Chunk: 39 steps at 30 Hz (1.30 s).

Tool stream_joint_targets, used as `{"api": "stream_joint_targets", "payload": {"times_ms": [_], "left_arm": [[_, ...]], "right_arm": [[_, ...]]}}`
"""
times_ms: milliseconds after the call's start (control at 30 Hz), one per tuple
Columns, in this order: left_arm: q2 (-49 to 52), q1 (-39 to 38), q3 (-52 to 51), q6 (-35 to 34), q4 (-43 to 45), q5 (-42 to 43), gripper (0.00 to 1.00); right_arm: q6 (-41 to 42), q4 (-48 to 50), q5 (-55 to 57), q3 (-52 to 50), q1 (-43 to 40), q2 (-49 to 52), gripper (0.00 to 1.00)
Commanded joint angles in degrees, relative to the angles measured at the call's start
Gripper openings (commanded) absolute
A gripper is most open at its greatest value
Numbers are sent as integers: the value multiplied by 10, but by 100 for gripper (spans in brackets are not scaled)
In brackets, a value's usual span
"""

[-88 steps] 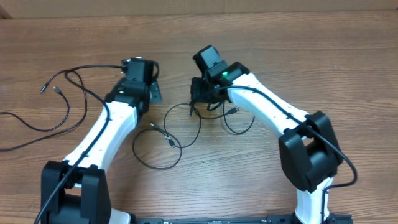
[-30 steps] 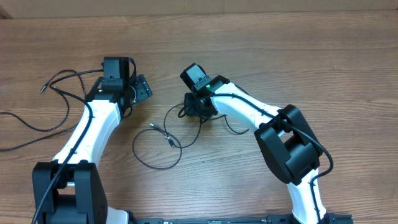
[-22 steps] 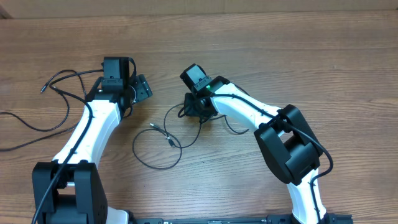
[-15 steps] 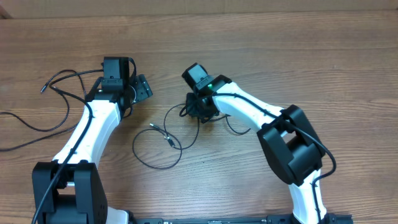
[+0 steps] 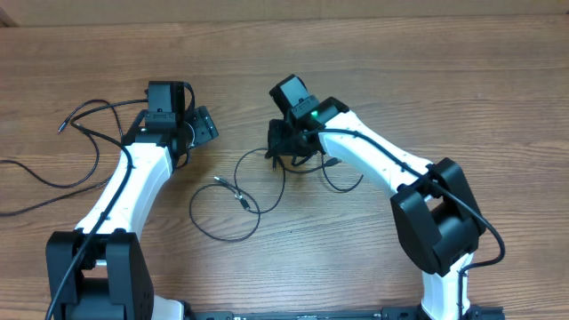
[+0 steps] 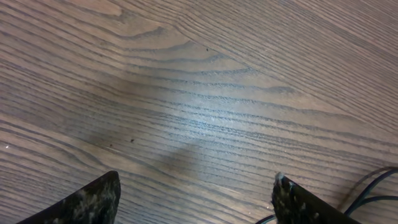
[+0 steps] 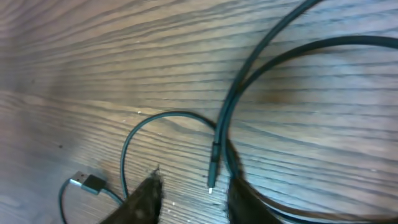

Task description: Untangle cables

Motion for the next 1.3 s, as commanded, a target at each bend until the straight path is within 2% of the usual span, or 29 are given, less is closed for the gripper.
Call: {"api": "stream_joint_targets", "payload": {"times_ms": [0,200,300,433,467,567,667,800,1267], "left_arm": [[7,-1,0,-4,2,3,78],[7,-1,0,-4,2,3,78],[7,-1,0,-4,3,3,79],[7,-1,0,-4,3,3,79],[7,-1,0,-4,3,3,79],[7,-1,0,-4,3,3,79],[7,-1,0,-4,2,3,79],[7,-1,0,-4,2,3,79],[7,-1,0,-4,3,3,79]], "right_arm": [[-1,8,-3,-1,13,5,23],[0,16,-3,-1,19,28,16],[0,23,-1,-1,19,37,4],[0,25,2,-1,19,47,4],[0,25,2,-1,19,48,4],[0,25,2,-1,19,54,24],[0,25,3,-1,19,57,30],[0,24,19,-1,19,57,24],[0,23,27,-1,19,57,24]]}}
